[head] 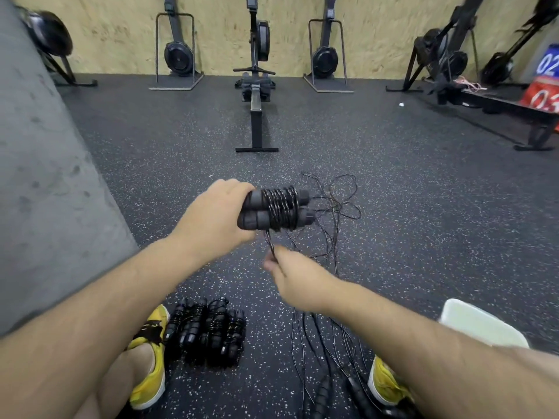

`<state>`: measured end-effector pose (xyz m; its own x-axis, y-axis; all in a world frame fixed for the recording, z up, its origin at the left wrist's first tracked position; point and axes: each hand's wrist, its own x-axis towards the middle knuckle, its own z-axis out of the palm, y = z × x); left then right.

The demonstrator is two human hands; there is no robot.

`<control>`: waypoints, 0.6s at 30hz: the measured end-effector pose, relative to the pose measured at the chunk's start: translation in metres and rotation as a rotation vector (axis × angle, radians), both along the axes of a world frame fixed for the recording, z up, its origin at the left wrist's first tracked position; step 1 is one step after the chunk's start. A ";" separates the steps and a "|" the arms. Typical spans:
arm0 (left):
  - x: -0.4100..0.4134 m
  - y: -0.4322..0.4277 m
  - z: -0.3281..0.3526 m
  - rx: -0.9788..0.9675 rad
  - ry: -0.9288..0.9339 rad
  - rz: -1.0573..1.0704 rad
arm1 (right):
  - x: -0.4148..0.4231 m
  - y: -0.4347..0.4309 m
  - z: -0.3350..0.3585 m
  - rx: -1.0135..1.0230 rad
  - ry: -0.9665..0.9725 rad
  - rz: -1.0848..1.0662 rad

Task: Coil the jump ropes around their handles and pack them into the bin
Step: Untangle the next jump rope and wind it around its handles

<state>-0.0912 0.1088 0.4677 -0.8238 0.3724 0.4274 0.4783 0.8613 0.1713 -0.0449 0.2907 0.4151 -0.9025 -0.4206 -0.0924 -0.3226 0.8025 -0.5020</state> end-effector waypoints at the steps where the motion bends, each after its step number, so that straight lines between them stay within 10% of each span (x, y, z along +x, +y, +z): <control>1: -0.007 -0.003 -0.007 -0.120 0.063 0.070 | 0.010 -0.008 -0.001 -0.002 -0.030 0.003; 12: -0.017 -0.003 -0.042 -0.455 0.084 -0.106 | 0.013 0.019 0.075 0.321 0.502 0.043; 18: 0.032 0.026 -0.015 -0.122 -0.242 -0.355 | -0.043 0.060 0.072 0.172 0.409 0.063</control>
